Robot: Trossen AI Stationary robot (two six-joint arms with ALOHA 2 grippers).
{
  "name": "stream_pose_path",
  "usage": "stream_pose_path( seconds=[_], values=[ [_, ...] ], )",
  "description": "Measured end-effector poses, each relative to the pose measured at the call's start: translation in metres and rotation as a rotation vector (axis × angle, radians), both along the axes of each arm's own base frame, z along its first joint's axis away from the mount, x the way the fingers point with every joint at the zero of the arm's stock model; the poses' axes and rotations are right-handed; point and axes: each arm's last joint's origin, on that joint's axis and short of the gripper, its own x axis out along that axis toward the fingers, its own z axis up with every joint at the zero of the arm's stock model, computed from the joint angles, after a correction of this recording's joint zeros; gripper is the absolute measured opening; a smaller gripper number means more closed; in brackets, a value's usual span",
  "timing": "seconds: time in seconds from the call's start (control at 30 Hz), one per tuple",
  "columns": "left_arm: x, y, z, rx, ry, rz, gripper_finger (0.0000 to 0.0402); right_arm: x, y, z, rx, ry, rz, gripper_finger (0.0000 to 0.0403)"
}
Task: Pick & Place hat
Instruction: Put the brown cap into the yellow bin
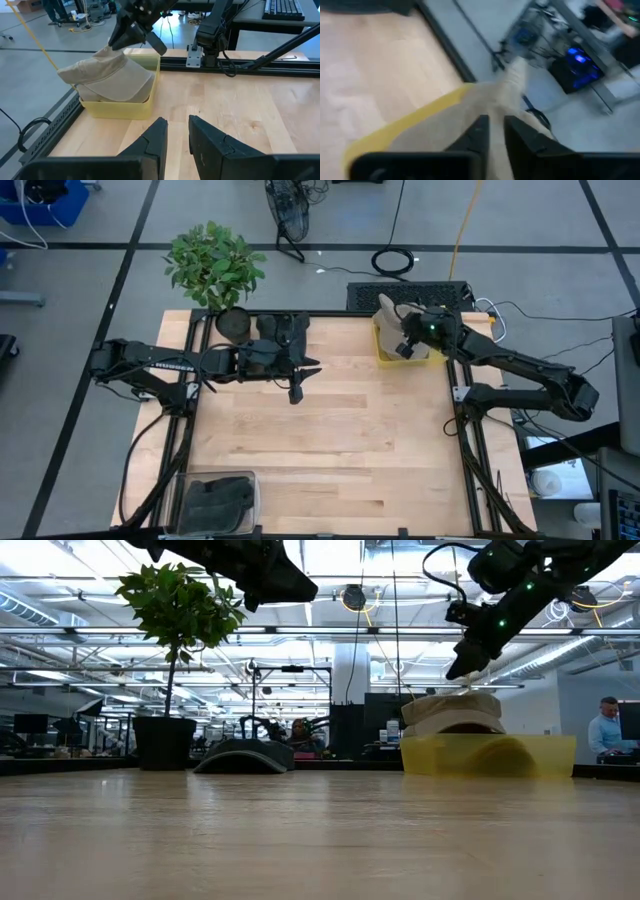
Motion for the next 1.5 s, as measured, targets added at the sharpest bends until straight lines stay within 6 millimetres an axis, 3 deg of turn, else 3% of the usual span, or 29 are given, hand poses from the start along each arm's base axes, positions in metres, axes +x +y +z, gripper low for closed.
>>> stream_pose_path(
  seconds=[0.13,0.27,0.4,0.57,0.77,0.97,1.23,1.33,1.5],
  values=[
    [0.0,0.0,0.0,0.0,0.0,0.0,0.0085,0.007,-0.004,-0.009,0.037,0.024,0.076,0.0107],
    [0.0,0.0,0.0,0.0,0.0,0.0,0.0085,0.012,-0.014,-0.016,0.039,0.032,0.025,0.0169],
    [0.0,0.0,0.0,0.0,0.0,0.0,0.0085,0.011,-0.026,-0.027,0.081,0.051,-0.03,0.0182],
    [0.0,0.0,0.0,0.0,0.001,0.0,0.0085,0.007,-0.038,-0.041,0.141,0.11,-0.08,0.0142],
    [0.0,0.0,0.0,0.001,0.001,0.0,0.0085,0.005,-0.037,-0.038,0.103,0.153,-0.034,0.0017],
    [0.0,0.0,-0.001,0.001,0.007,-0.001,0.0085,0.0,-0.026,-0.023,0.008,0.199,0.045,0.0006],
    [0.0,0.0,-0.001,-0.001,0.007,0.0,0.0085,-0.009,-0.001,0.005,-0.153,0.208,0.341,0.0003],
    [0.0,0.0,-0.001,-0.001,0.006,0.0,0.0085,-0.014,0.008,0.013,-0.185,0.172,0.372,0.0003],
    [0.0,0.0,-0.001,-0.001,0.006,0.0,0.0085,-0.024,0.018,0.002,-0.058,0.273,0.449,0.0002]
  ],
)
